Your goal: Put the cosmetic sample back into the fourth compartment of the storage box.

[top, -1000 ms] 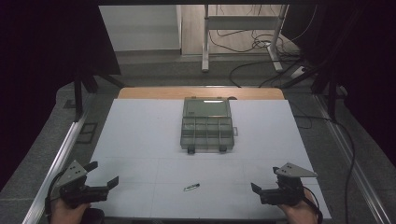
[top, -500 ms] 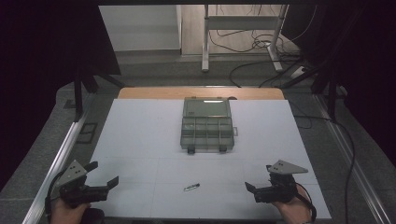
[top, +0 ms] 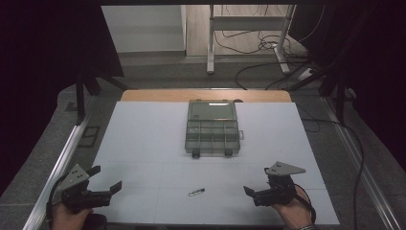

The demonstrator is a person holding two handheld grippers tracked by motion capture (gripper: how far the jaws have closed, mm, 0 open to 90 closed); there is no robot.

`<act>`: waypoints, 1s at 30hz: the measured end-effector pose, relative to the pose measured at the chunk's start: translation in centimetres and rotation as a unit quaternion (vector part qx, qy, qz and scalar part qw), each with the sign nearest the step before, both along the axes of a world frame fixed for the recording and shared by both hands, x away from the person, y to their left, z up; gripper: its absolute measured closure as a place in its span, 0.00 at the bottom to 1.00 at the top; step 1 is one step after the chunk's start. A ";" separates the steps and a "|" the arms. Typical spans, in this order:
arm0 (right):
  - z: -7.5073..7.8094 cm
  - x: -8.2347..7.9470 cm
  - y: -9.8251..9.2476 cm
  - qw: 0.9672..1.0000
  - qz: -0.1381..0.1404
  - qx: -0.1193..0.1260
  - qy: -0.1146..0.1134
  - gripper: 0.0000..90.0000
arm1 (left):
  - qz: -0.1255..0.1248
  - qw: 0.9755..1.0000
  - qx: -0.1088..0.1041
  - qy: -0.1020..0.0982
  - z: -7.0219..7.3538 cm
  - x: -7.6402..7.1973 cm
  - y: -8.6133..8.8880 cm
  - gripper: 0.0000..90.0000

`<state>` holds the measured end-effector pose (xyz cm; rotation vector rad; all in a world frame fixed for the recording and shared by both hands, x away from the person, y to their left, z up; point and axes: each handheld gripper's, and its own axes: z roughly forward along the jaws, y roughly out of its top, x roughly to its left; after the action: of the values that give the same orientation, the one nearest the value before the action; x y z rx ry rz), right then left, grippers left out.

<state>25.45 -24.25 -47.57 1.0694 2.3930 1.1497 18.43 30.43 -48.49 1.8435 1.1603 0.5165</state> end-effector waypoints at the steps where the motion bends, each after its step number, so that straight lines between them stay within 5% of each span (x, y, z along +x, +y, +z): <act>1: 0.0 0.0 0.1 1.000 0.001 -0.003 0.001 0.00 | 0.000 1.000 0.000 0.000 0.0 0.0 0.0 0.02; 30: -1.0 1.9 5.4 0.997 0.075 -0.012 0.027 0.00 | 0.000 1.000 -0.001 0.003 0.0 0.1 0.0 0.02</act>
<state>27.33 -18.88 -48.53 0.9395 2.5598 1.1492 18.52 30.46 -48.51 1.8436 1.1636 0.5097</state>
